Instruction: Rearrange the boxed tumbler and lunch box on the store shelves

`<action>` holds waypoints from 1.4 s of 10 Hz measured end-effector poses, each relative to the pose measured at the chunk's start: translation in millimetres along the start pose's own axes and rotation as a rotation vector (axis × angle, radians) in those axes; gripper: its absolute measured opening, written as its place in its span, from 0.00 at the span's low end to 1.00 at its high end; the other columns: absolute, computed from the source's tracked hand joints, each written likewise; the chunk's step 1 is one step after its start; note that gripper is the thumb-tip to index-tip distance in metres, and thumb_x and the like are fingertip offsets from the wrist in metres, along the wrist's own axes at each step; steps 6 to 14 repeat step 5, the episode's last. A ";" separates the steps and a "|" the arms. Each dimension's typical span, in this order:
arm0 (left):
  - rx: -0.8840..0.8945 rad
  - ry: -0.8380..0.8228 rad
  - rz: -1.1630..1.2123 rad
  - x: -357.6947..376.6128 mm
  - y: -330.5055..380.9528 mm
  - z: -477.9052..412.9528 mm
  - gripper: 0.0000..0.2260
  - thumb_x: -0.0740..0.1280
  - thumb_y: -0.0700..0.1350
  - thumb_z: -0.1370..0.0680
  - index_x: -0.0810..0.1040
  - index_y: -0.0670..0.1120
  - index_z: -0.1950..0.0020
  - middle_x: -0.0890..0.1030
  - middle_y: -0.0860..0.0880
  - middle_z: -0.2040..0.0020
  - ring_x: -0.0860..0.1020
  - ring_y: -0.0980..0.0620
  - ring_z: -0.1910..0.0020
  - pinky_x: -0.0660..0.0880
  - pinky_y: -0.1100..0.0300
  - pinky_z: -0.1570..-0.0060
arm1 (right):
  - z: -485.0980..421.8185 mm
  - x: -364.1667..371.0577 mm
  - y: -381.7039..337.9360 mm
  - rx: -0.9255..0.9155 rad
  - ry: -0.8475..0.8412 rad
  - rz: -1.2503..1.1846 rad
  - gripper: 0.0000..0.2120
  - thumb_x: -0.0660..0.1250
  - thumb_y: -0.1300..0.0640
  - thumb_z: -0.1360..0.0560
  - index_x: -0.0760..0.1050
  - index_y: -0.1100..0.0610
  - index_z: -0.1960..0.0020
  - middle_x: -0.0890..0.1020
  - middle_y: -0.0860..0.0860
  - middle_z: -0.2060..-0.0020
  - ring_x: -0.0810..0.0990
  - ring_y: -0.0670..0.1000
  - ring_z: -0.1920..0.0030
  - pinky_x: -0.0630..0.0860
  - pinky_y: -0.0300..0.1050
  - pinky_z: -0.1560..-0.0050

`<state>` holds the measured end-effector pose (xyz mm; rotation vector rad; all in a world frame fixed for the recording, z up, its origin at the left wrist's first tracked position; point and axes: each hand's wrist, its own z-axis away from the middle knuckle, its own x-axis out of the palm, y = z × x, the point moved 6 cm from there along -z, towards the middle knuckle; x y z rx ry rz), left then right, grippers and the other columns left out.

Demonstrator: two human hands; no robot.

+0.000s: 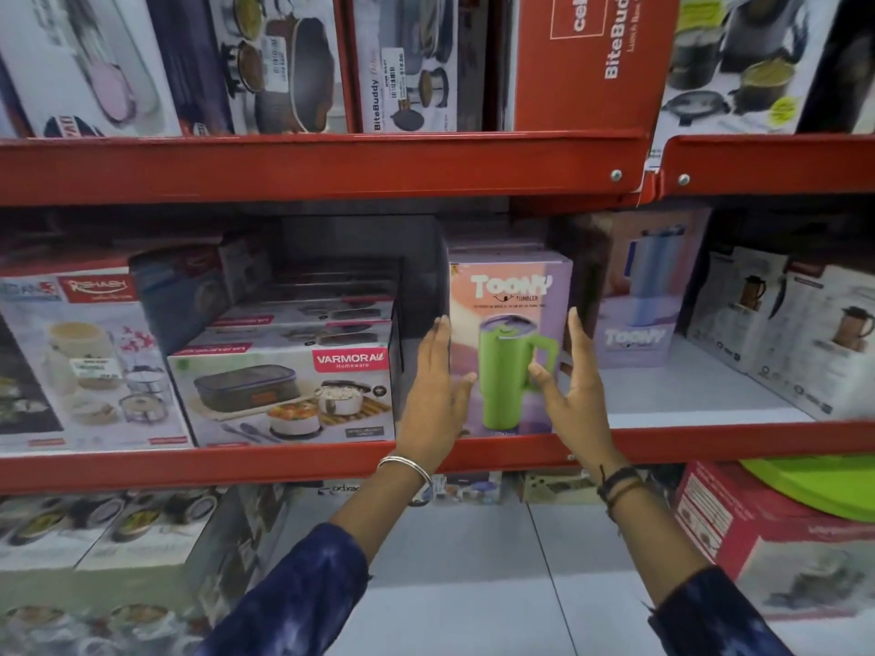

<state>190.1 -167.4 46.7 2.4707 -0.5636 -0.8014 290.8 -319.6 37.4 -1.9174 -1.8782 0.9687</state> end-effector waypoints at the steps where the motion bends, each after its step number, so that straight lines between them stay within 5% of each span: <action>1: 0.124 -0.062 -0.320 14.5 -5.7 -3.6 0.36 0.65 0.40 0.23 0.44 0.45 0.24 0.44 0.44 0.22 0.49 0.49 0.24 0.59 0.57 0.29 | -6.7 7.8 -5.5 -0.154 0.025 0.204 0.34 0.62 0.58 0.22 0.44 0.52 0.23 0.51 0.48 0.23 0.50 0.42 0.24 0.55 0.34 0.27; 2: 0.273 -0.076 -0.651 28.0 -18.4 -5.0 0.40 0.67 0.40 0.26 0.42 0.44 0.24 0.38 0.45 0.23 0.41 0.46 0.24 0.41 0.53 0.27 | -11.5 17.8 0.0 -0.192 0.000 0.348 0.34 0.58 0.56 0.21 0.40 0.50 0.24 0.43 0.49 0.23 0.47 0.46 0.23 0.64 0.38 0.34; 4: 0.283 -0.029 -0.836 26.1 -19.8 -4.9 0.38 0.66 0.48 0.25 0.45 0.47 0.23 0.33 0.49 0.24 0.38 0.48 0.24 0.48 0.47 0.28 | -12.5 20.1 8.2 -0.112 -0.068 0.525 0.33 0.56 0.52 0.20 0.37 0.50 0.25 0.39 0.48 0.24 0.41 0.50 0.23 0.48 0.46 0.26; 5: 0.327 -0.006 -0.768 9.2 -3.1 -0.5 0.33 0.64 0.49 0.24 0.51 0.47 0.24 0.43 0.49 0.22 0.44 0.46 0.24 0.50 0.43 0.28 | -5.5 14.1 -7.4 -0.124 -0.003 0.548 0.32 0.57 0.53 0.20 0.40 0.52 0.24 0.42 0.48 0.23 0.41 0.50 0.23 0.51 0.55 0.24; 14: 0.327 -0.006 -0.768 9.2 -3.1 -0.5 0.33 0.64 0.49 0.24 0.51 0.47 0.24 0.43 0.49 0.22 0.44 0.46 0.24 0.50 0.43 0.28 | -5.5 14.1 -7.4 -0.124 -0.003 0.548 0.32 0.57 0.53 0.20 0.40 0.52 0.24 0.42 0.48 0.23 0.41 0.50 0.23 0.51 0.55 0.24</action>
